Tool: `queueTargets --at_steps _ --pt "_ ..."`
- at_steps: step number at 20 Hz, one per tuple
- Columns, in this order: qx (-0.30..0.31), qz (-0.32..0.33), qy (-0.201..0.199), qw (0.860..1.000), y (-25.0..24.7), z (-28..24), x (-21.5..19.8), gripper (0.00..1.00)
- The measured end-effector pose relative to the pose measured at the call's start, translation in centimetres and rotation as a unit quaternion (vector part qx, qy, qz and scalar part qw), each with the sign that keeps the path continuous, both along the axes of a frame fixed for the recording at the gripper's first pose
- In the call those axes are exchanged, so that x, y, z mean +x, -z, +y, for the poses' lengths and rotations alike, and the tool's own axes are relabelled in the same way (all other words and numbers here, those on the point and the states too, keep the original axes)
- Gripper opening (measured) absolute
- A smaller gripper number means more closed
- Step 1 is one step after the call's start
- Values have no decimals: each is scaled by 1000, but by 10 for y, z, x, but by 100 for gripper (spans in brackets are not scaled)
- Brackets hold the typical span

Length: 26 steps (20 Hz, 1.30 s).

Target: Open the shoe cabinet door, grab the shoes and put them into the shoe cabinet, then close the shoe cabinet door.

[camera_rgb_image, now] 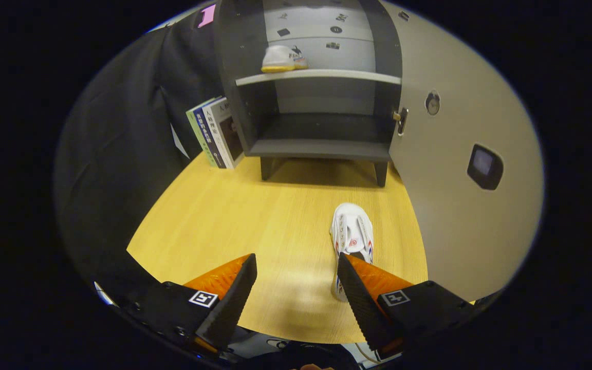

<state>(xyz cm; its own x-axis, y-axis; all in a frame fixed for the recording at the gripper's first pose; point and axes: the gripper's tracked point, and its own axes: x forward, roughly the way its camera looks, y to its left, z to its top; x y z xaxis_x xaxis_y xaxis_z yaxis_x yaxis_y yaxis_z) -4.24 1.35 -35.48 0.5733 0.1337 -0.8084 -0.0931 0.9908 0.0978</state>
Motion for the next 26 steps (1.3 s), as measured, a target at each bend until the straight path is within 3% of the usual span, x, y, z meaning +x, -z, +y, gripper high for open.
queueTargets --at_steps 9,17,21,23,26 --pt "-28 63 17 997 106 -22 6 99" --pt "-47 43 29 998 144 -29 55 99" --pt "-56 24 43 997 144 -34 69 92" --pt "-85 19 45 995 147 -50 75 63" --pt "-69 23 41 997 151 -51 82 20"
